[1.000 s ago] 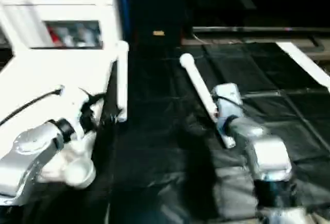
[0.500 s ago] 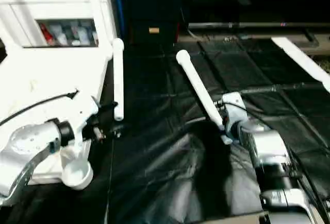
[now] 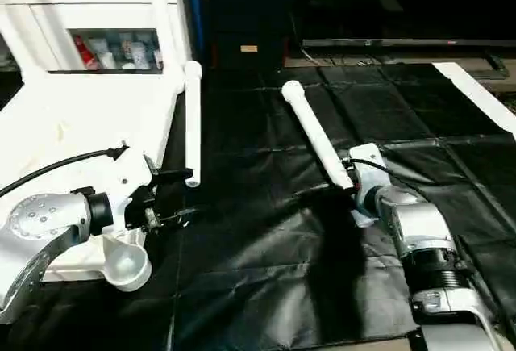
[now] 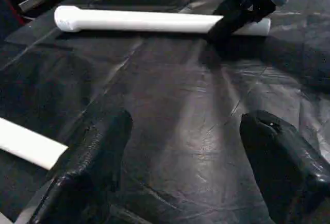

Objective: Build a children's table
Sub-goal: Pick table leg

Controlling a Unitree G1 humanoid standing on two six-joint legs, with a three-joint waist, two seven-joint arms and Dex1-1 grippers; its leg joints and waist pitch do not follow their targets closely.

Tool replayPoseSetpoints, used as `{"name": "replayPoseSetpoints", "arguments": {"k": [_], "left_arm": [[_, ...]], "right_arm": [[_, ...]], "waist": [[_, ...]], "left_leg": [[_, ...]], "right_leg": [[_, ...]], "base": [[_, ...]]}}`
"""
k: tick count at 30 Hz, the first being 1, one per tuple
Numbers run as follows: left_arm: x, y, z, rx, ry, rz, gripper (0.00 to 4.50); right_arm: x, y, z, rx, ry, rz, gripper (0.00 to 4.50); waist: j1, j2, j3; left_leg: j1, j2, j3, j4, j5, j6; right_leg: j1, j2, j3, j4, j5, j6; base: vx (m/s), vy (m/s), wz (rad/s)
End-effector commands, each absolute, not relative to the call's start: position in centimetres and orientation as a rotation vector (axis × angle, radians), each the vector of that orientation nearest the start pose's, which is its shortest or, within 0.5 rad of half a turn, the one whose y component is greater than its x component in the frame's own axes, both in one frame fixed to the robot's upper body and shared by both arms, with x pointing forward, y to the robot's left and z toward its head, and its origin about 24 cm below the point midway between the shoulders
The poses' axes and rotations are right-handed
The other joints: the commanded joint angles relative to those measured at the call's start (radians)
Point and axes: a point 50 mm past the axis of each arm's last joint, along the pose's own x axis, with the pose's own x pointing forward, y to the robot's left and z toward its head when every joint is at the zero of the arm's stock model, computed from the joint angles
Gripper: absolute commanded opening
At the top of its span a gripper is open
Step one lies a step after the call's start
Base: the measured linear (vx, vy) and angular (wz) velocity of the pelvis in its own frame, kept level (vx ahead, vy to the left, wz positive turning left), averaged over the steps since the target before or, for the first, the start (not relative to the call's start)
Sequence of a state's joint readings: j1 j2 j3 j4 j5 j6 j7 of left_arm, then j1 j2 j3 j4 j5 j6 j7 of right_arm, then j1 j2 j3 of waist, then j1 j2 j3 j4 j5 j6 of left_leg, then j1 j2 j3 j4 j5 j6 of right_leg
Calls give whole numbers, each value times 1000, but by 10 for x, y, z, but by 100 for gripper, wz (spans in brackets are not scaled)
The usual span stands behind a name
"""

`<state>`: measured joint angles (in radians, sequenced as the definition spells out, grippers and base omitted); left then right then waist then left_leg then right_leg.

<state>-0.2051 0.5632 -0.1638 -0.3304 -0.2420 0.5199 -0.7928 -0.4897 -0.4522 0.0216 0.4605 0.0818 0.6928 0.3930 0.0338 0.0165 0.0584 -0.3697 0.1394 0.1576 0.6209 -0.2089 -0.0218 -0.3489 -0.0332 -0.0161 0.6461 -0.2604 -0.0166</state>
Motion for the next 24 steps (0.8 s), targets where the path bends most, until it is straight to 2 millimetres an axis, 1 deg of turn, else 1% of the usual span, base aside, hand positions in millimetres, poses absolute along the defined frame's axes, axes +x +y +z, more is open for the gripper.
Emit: {"name": "replayPoseSetpoints", "arguments": {"k": [1,2,3,4,5,7,8,9,10,11,12,13,14,16,19,20,21,22,23,24], "left_arm": [[255,147,114,350,206,-1002,382],[255,147,114,351,204,-1001,382],[255,146,115,352,202,-1001,382],[255,146,115,354,201,-1001,382],[256,146,116,357,197,-1003,382],[256,146,116,358,196,-1003,382],[256,145,117,361,192,-1006,382],[257,146,117,364,191,-1005,382],[257,146,117,373,190,-1002,382],[258,147,117,378,189,-1001,382],[258,147,117,380,188,-1001,382],[259,146,118,387,185,-1004,382],[262,145,119,390,177,-1007,382],[266,144,121,399,167,-990,382],[270,141,123,421,151,-991,382],[271,141,124,428,147,-993,382],[273,139,124,452,137,-999,382],[276,137,124,478,126,-1005,382],[280,135,124,512,111,-1002,382],[281,134,124,520,107,-1001,382]], "right_arm": [[321,-240,42,-215,710,192,257],[321,-241,42,-217,710,191,236],[321,-242,42,-218,710,192,236],[321,-242,42,-219,710,192,224],[321,-243,43,-220,709,193,213],[321,-243,43,-221,709,193,213],[322,-244,43,-224,707,194,200],[322,-244,44,-226,705,195,190],[323,-244,44,-227,702,196,190],[323,-243,45,-227,701,197,179],[323,-243,45,-227,698,200,167],[324,-242,48,-226,681,212,167],[325,-241,50,-224,664,221,149],[325,-242,51,-222,657,223,145],[325,-242,53,-216,642,225,138],[325,-241,53,-214,640,227,137],[326,-240,55,-210,628,232,137],[326,-238,57,-207,610,241,137],[327,-236,61,-206,590,254,137],[327,-235,61,-206,585,257,136]], "waist": [[-1,-3,-51],[0,-4,-52],[0,-4,-52],[0,-3,-52],[-1,-7,-51],[0,-5,-50],[-2,-10,-49],[0,-7,-49],[-1,-7,-48],[-1,-7,-48],[-1,-8,-49],[-2,-3,-48],[-2,-5,-50],[-1,-4,-51],[2,-5,-55],[3,-5,-60],[5,-1,-62],[5,1,-64],[6,0,-70],[6,-1,-70]], "left_leg": [[12,82,-26,-81,-144,-17],[11,82,-26,-80,-128,-9],[10,81,-25,-80,-125,-8],[11,82,-25,-79,-125,-6],[11,82,-24,-79,-126,-4],[11,82,-24,-79,-132,-4],[11,82,-23,-80,-140,-4],[12,83,-23,-80,-146,-7],[11,83,-24,-81,-148,-8],[11,83,-24,-82,-147,-9],[11,83,-24,-81,-144,-9],[11,83,-24,-82,-147,-10],[10,83,-24,-81,-144,-10],[10,82,-25,-80,-132,-8],[7,82,-24,-77,-90,4],[5,82,-24,-73,-50,15],[4,81,-24,-71,-35,21],[3,80,-24,-69,-18,28],[4,80,-23,-64,13,38],[-1,79,-23,-63,21,45]], "right_leg": [[21,-104,51,-85,-53,-247],[23,-104,50,-83,-28,-251],[23,-104,50,-84,-26,-252],[22,-103,50,-84,-26,-253],[22,-104,50,-85,-29,-254],[21,-105,51,-86,-44,-256],[21,-104,51,-88,-61,-255],[20,-104,51,-89,-78,-254],[20,-104,51,-89,-82,-253],[21,-103,51,-89,-83,-250],[21,-104,51,-88,-77,-249],[20,-104,51,-89,-74,-249],[22,-104,52,-88,-66,-249],[22,-103,51,-85,-44,-250],[26,-105,51,-81,17,-255],[28,-104,50,-74,82,-259],[28,-103,49,-71,107,-260],[29,-102,49,-70,135,-259],[27,-99,48,-63,198,-262],[29,-99,47,-62,222,-263]], "base": [[0,0,0],[0,0,0],[0,0,0],[0,0,0],[0,0,0],[0,0,0],[0,0,0],[0,0,0],[0,0,0],[0,0,0],[0,0,0],[0,0,0],[0,0,0],[0,0,0],[0,0,0],[0,0,0],[0,0,0],[0,0,0],[0,0,0],[0,0,0]]}}
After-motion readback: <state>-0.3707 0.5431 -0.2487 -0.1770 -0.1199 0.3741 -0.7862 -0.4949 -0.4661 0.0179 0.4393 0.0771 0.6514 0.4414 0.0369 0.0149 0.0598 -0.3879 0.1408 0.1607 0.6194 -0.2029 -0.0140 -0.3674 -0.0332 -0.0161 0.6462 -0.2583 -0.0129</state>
